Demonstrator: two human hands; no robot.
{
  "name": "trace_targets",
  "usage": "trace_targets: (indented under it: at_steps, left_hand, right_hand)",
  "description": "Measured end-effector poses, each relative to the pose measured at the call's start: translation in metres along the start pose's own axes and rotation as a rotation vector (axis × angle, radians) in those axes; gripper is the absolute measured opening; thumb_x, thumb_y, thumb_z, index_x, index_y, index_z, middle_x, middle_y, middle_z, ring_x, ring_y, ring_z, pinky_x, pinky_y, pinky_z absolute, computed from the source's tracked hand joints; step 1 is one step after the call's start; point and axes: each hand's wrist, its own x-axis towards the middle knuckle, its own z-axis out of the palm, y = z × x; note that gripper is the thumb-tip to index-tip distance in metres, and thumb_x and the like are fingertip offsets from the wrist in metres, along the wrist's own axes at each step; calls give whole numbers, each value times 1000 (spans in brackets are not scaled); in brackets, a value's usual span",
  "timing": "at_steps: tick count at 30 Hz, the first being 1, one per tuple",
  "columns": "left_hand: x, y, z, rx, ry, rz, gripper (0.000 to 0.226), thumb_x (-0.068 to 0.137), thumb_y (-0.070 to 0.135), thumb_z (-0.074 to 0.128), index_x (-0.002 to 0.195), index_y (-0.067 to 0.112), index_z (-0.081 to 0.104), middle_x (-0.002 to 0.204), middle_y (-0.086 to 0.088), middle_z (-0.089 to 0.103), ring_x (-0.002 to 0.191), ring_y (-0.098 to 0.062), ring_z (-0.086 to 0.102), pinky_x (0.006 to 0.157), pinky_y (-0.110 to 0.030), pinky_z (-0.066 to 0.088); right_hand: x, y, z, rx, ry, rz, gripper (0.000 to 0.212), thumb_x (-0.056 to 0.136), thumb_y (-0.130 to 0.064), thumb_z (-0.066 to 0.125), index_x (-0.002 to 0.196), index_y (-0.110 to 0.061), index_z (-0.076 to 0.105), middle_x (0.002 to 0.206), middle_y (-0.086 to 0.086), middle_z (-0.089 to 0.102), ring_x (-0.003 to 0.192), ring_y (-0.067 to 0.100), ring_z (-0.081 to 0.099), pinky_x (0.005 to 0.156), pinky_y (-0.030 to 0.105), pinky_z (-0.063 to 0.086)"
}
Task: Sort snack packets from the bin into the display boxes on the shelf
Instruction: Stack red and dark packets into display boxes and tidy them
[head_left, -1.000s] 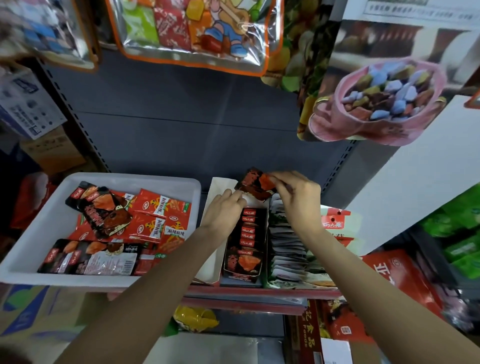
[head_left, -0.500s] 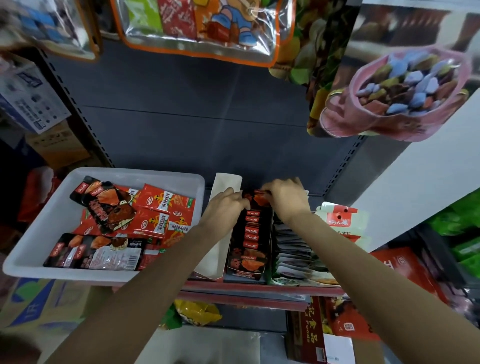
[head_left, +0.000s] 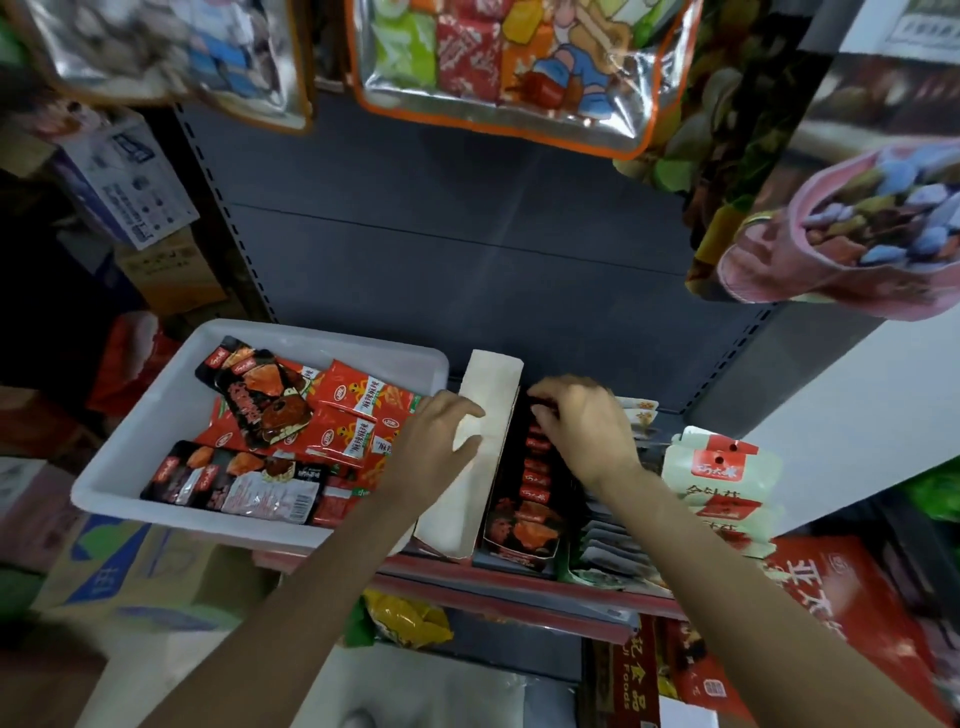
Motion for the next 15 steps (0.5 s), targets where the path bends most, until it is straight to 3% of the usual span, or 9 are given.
trace_targets:
  at_steps: [6, 9, 12, 15]
  left_hand:
    - [-39, -75, -59, 95, 68, -181, 18, 89, 14, 60, 108, 12, 63, 109, -7, 60, 104, -25, 53, 88, -36, 46]
    - [-57, -128, -93, 143, 56, -319, 22, 90, 9, 54, 110, 11, 62, 110, -11, 60, 101, -28, 56, 82, -38, 49]
    - [-65, -182, -122, 268, -25, -462, 31, 90, 7, 48, 119, 11, 59, 117, -14, 56, 103, -32, 54, 84, -41, 45]
    - [-66, -219, -144, 345, -177, -610, 37, 93, 19, 52, 127, 6, 50, 124, -17, 50, 114, -36, 48, 93, -46, 42]
  right_hand:
    - [19, -83, 51, 330, -131, 22, 24, 92, -20, 55, 114, -15, 64, 109, 6, 67, 99, 23, 62, 83, 39, 52]
    - [28, -133, 86, 382, -209, 14, 27, 92, -19, 56, 118, -12, 60, 116, 9, 64, 102, 25, 62, 88, 40, 52]
    - [40, -176, 126, 333, -287, -3, 46, 93, -22, 55, 136, -13, 45, 132, 13, 52, 119, 29, 51, 101, 35, 42]
    - [49, -205, 158, 292, -439, -8, 67, 92, -30, 58, 148, -15, 25, 152, 13, 27, 140, 26, 26, 113, 29, 23]
